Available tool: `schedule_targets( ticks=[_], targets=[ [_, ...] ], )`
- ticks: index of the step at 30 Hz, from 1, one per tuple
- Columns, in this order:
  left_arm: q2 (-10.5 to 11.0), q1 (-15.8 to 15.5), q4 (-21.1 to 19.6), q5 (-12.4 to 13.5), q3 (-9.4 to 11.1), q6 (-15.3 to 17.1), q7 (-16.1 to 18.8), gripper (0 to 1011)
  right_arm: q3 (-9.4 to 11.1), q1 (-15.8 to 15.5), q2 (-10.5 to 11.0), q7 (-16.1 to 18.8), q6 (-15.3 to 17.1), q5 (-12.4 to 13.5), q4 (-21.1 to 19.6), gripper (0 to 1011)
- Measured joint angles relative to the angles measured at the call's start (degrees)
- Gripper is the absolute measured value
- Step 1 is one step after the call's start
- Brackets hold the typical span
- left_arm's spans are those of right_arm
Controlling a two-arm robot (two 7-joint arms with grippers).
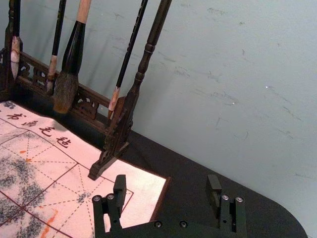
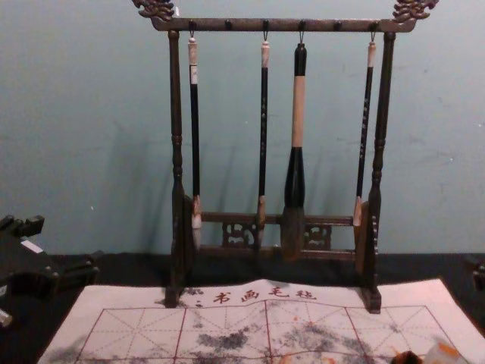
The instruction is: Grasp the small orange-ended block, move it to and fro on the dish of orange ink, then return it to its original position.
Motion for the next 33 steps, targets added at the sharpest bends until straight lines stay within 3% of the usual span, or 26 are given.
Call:
schedule_targets(
  ticks=[33],
  targets=[
    [0.0, 0.0, 0.0, 0.0, 0.0, 0.0, 0.0, 1001, 0.0, 0.0, 0.0, 0.0, 0.0, 0.0, 0.0, 1000]
  ],
)
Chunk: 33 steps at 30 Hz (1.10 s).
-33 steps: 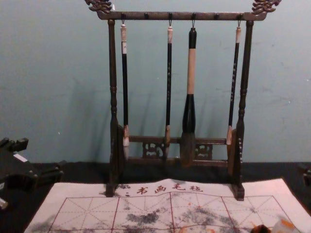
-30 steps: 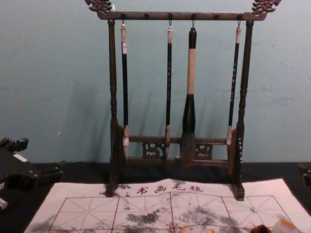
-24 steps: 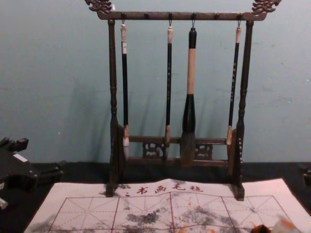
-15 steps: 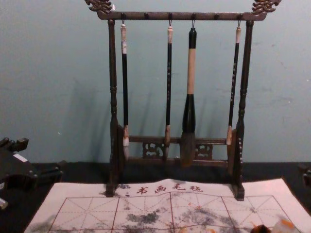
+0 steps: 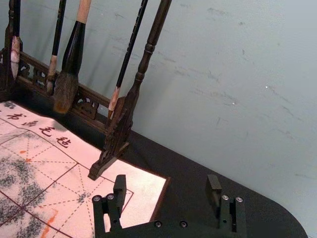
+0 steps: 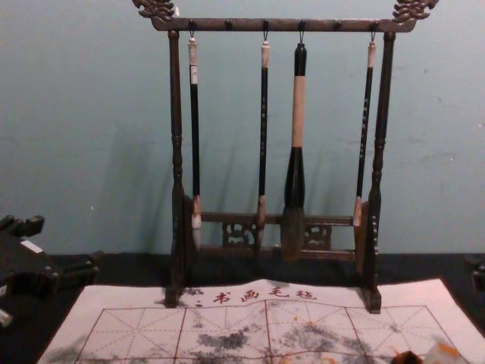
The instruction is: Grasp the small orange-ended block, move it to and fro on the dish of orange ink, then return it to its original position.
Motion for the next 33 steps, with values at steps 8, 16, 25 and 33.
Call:
schedule_targets(
  ticks=[8, 16, 25, 33],
  targets=[
    [0.0, 0.0, 0.0, 0.0, 0.0, 0.0, 0.0, 1002, 0.0, 0.0, 0.0, 0.0, 0.0, 0.0, 0.0, 1000],
    [0.0, 0.0, 0.0, 0.0, 0.0, 0.0, 0.0, 1002, 0.0, 0.0, 0.0, 0.0, 0.0, 0.0, 0.0, 1000],
    [0.0, 0.0, 0.0, 0.0, 0.0, 0.0, 0.0, 1001, 2.4, -1.1, -0.2, 2.2, -1.0, 1.9, -0.6, 1000],
    [0.0, 0.0, 0.0, 0.0, 0.0, 0.0, 0.0, 1001, 5.2, -5.7, 3.3, 8.2, -5.3, 4.7, -5.0, 1000]
  ],
)
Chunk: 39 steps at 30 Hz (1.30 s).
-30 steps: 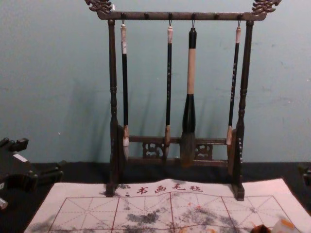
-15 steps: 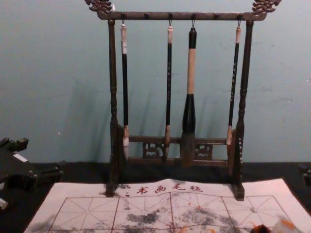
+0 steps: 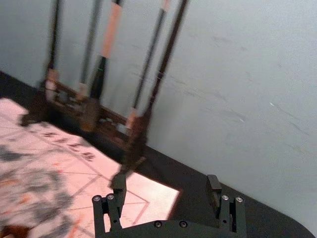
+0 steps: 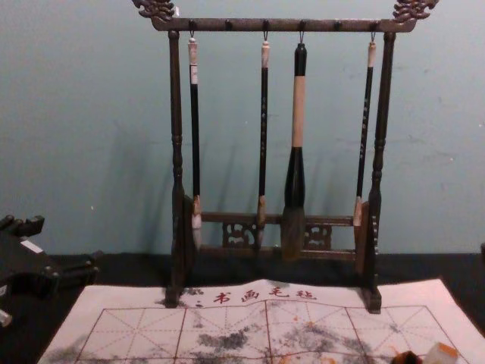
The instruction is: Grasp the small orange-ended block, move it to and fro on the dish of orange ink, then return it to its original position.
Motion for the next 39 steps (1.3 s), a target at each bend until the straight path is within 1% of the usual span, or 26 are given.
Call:
schedule_targets(
  ticks=[2, 3, 5, 6, 8, 9, 12, 15, 18, 23, 26, 30, 32, 35, 39],
  targets=[
    [0.0, 0.0, 0.0, 0.0, 0.0, 0.0, 0.0, 1001, 0.5, -1.1, 1.1, 2.1, -1.2, 1.0, -0.9, 1000],
    [0.0, 0.0, 0.0, 0.0, 0.0, 0.0, 0.0, 1001, 1.1, -2.3, 2.2, 4.2, -2.3, 2.2, -1.8, 1000],
    [0.0, 0.0, 0.0, 0.0, 0.0, 0.0, 0.0, 1001, 1.5, -3.4, 3.2, 6.4, -3.3, 3.6, -2.5, 1000],
    [0.0, 0.0, 0.0, 0.0, 0.0, 0.0, 0.0, 1001, 2.0, -4.6, 4.1, 8.5, -4.0, 5.1, -3.2, 1000],
    [0.0, 0.0, 0.0, 0.0, 0.0, 0.0, 0.0, 1001, 2.3, -5.7, 4.9, 10.5, -4.7, 6.3, -3.9, 1000],
    [0.0, 0.0, 0.0, 0.0, 0.0, 0.0, 0.0, 1001, 2.5, -6.5, 5.6, 12.1, -5.2, 7.1, -4.5, 1000],
    [0.0, 0.0, 0.0, 0.0, 0.0, 0.0, 0.0, 1001, 2.6, -7.8, 6.4, 14.7, -5.8, 8.3, -5.2, 1000],
    [0.0, 0.0, 0.0, 0.0, 0.0, 0.0, 0.0, 1001, 2.5, -8.8, 7.5, 18.5, -6.0, 9.7, -5.8, 1000],
    [0.0, 0.0, 0.0, 0.0, 0.0, 0.0, 0.0, 1001, 2.0, -8.8, 7.8, 20.4, -5.5, 9.9, -5.8, 1000],
    [0.0, 0.0, 0.0, 0.0, 0.0, 0.0, 0.0, 1001, 1.1, -7.5, 7.5, 22.9, -3.6, 9.8, -4.6, 1000],
    [0.0, 0.0, 0.0, 0.0, 0.0, 0.0, 0.0, 1001, 0.4, -6.0, 6.4, 24.7, -2.6, 9.5, -2.6, 1000],
    [0.0, 0.0, 0.0, 0.0, 0.0, 0.0, 0.0, 1001, -0.2, -4.8, 5.6, 25.8, -2.0, 8.9, -0.9, 1000],
    [0.0, 0.0, 0.0, 0.0, 0.0, 0.0, 0.0, 1001, -0.8, -3.5, 4.7, 27.1, -1.4, 8.4, 0.7, 1000],
    [0.0, 0.0, 0.0, 0.0, 0.0, 0.0, 0.0, 1001, -1.1, -2.7, 4.0, 27.7, -1.1, 8.0, 1.9, 1000],
    [0.0, 0.0, 0.0, 0.0, 0.0, 0.0, 0.0, 1001, -1.7, -0.9, 2.6, 29.0, -0.4, 7.0, 4.2, 1000]
  ],
)
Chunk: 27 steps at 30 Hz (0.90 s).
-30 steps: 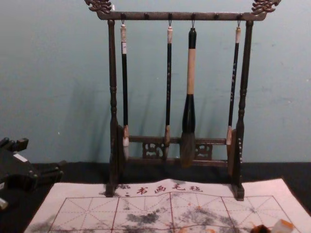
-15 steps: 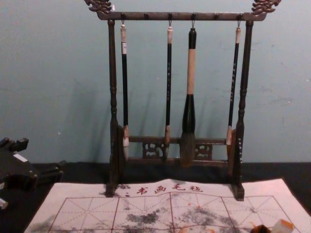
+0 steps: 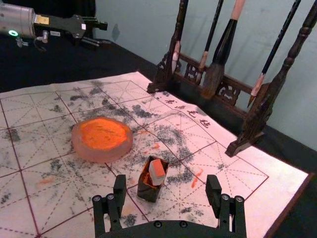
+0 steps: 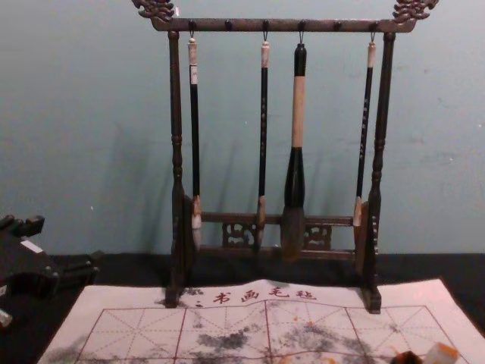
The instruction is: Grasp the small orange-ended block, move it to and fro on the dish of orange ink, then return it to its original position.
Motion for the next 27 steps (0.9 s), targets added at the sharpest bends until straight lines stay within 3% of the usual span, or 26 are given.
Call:
schedule_targets(
  ticks=[9, 27],
  targets=[
    [0.0, 0.0, 0.0, 0.0, 0.0, 0.0, 0.0, 1001, -0.1, 2.6, -2.1, 1.8, 0.3, -1.3, 3.5, 1000],
    [0.0, 0.0, 0.0, 0.0, 0.0, 0.0, 0.0, 1001, -0.3, 5.5, -5.0, 4.9, 0.3, -2.8, 6.6, 1000]
  ],
)
